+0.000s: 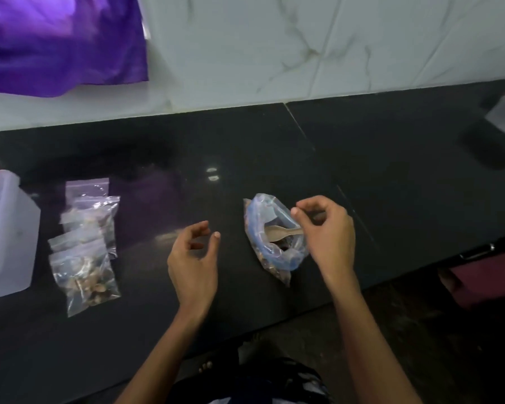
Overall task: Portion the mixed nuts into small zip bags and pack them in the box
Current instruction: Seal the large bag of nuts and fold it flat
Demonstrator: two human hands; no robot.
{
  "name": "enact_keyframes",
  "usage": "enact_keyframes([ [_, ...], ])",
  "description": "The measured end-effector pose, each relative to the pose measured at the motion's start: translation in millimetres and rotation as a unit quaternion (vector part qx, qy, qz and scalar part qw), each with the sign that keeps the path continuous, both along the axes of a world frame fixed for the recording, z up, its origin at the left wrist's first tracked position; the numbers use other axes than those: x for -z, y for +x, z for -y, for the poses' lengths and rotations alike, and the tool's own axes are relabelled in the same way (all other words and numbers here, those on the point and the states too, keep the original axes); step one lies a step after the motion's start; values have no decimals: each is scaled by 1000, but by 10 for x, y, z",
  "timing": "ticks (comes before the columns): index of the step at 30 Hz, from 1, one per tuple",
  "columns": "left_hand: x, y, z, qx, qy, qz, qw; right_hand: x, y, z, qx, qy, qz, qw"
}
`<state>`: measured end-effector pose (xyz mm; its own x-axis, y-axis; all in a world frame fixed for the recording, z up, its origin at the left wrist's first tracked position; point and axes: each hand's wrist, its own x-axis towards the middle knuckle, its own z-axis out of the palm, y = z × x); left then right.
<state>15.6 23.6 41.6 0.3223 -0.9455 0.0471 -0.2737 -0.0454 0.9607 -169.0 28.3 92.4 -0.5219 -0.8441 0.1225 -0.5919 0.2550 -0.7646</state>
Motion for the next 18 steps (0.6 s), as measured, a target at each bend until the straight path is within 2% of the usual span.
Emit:
enact_keyframes([
  [3, -1, -198, 49, 8, 11, -2, 1000, 132, -272, 13, -5, 106, -77, 991],
  [6, -1, -357, 87, 11, 21, -8, 1000, 211, -407, 5, -34, 185, -52, 981],
  [10, 27, -506, 139, 18, 35, -5, 999, 255, -481, 28, -54, 189, 9, 981],
  [14, 65, -608, 162, 12, 53, -7, 998, 192, -662, 31, -82, 180, 110, 974],
  [18, 97, -672, 137, 14, 59, -13, 998, 126, -919, 9, -31, 93, 221, 970],
])
